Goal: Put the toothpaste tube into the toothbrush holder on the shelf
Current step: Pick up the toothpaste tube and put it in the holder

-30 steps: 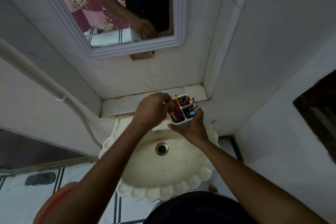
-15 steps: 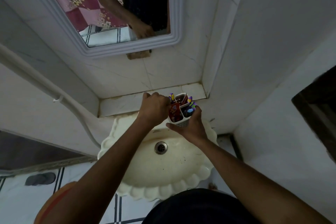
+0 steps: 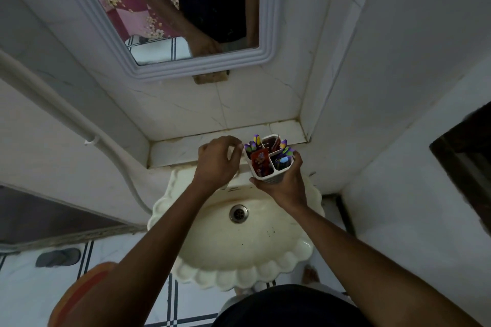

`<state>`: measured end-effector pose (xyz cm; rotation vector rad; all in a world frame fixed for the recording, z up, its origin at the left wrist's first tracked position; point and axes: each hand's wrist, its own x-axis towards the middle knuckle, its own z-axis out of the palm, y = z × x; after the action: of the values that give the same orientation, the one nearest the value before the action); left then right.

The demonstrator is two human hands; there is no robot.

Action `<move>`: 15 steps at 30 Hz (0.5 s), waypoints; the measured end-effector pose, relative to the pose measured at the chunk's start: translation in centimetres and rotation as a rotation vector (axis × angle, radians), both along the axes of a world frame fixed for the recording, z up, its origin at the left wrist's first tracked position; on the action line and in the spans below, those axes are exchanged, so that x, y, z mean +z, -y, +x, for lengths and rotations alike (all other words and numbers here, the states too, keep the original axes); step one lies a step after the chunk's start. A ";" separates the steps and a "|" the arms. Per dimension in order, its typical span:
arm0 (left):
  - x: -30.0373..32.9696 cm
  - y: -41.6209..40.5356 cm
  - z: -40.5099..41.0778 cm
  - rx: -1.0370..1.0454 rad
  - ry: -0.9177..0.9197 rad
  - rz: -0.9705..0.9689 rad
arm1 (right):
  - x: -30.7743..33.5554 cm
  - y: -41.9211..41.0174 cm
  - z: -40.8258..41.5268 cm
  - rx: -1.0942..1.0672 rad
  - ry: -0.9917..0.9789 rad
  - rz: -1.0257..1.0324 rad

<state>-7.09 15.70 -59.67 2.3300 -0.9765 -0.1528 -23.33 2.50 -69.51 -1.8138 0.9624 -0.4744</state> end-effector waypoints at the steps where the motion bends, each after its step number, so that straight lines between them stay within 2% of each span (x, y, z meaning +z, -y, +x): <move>1: 0.0 0.0 -0.1 0.018 -0.002 -0.026 | 0.1 0.1 0.0 -0.010 0.007 -0.005; 9: 0.3 -0.5 0.7 0.010 0.010 -0.051 | 2.5 0.0 1.2 -0.103 0.072 -0.024; 15: 3.7 -0.2 0.9 -0.016 0.084 -0.094 | 7.8 0.8 2.1 -0.145 0.193 -0.146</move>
<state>-6.21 15.86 -55.97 2.2588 -1.0217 -0.0151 -21.28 1.73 -61.69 -1.7956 0.9495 -0.8131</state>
